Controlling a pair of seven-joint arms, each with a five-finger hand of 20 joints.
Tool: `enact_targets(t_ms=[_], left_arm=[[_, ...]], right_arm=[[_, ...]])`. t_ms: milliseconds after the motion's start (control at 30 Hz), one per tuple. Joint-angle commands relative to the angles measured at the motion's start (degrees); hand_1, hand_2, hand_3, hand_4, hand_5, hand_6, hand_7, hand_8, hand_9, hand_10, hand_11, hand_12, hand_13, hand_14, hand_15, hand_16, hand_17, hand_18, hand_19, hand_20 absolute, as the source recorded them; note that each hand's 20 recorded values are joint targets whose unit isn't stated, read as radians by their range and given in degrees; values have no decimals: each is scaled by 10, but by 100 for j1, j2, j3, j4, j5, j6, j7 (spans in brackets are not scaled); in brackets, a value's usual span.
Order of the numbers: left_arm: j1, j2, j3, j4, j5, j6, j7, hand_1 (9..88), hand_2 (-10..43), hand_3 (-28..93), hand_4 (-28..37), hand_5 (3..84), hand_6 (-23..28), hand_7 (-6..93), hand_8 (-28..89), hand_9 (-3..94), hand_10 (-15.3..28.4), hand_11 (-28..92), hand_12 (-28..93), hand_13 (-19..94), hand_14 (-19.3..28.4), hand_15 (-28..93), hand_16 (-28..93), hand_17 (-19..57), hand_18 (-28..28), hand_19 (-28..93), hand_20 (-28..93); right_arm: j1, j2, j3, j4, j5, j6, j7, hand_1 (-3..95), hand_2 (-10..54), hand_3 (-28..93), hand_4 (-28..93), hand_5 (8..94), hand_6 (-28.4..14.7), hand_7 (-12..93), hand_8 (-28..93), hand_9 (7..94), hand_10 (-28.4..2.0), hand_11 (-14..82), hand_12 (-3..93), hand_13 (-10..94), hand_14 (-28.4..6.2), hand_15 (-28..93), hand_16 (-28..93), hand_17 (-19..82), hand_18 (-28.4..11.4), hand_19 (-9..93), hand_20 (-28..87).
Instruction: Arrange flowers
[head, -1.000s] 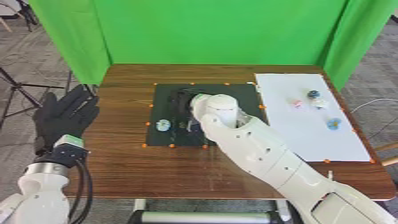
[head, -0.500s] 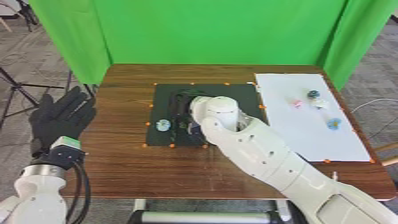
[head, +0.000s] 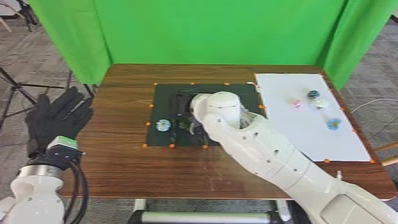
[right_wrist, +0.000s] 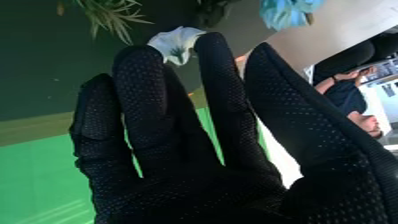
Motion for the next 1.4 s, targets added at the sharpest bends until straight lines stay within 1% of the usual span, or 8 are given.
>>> enact_targets(t_ms=[33,233,333,433,533,767,1267,1400], left_arm=[[148,-140,-82,-37,27,-2,-108,268,85,715,-283,376,73,210,-112,319,138,264,92,239,142,420,-98,-51,135,282,81],[261,-215,-114,-96,46,25,-70,269,85,716,-283,375,72,208,-111,317,142,258,92,235,147,415,-95,-51,135,281,82],[402,-222,-189,-153,35,47,23,269,86,717,-283,375,71,207,-111,317,143,257,94,235,148,413,-93,-52,135,280,83],[487,-247,-239,-183,25,40,63,270,86,716,-283,375,71,206,-110,317,146,254,96,233,150,411,-91,-53,135,281,84],[595,-273,-327,-242,46,68,79,270,86,715,-283,376,73,201,-108,317,147,251,97,230,152,407,-89,-54,136,281,85],[755,-233,-412,-301,-58,188,349,271,87,713,-283,385,65,199,-106,326,133,246,99,230,153,406,-85,-55,137,280,84],[777,-263,-405,-287,-29,157,251,273,89,713,-283,392,63,200,-109,336,129,243,100,234,150,404,-83,-56,137,282,87],[803,-289,-443,-287,0,125,160,272,90,713,-283,390,68,196,-107,329,137,243,101,234,151,405,-83,-55,136,282,86]], right_arm=[[-172,282,416,-541,366,55,333,280,64,828,-194,538,-20,241,-145,394,-207,105,122,514,-176,724,218,291,-251,801,382],[-772,1133,1239,-1550,616,709,519,269,9,810,-192,451,-32,231,-136,337,-234,86,110,509,-184,717,211,292,-259,805,379],[-1089,1666,1659,-1885,506,884,631,279,-7,790,-197,460,-21,223,-142,381,-217,98,115,515,-182,706,205,293,-261,807,378],[-1504,2177,2176,-2098,385,890,833,299,-28,771,-206,460,-46,200,-133,420,-206,112,124,531,-178,698,202,298,-262,814,378],[-1805,2542,2618,-2094,565,557,1335,315,-53,764,-213,445,-56,183,-124,425,-204,114,128,533,-178,698,205,299,-262,817,377],[-2092,3115,3024,-1721,-31,329,1552,343,-89,755,-229,418,-70,164,-111,414,-198,110,133,522,-180,704,209,298,-263,822,373],[-2565,3679,3579,-1731,430,-106,2825,356,-95,743,-239,441,-75,155,-108,439,-193,120,133,557,-177,729,215,317,-267,848,373],[-2533,3643,3550,-1604,672,-229,3126,367,-95,734,-236,465,-111,116,-100,450,-208,116,131,564,-177,727,216,332,-271,866,366]])
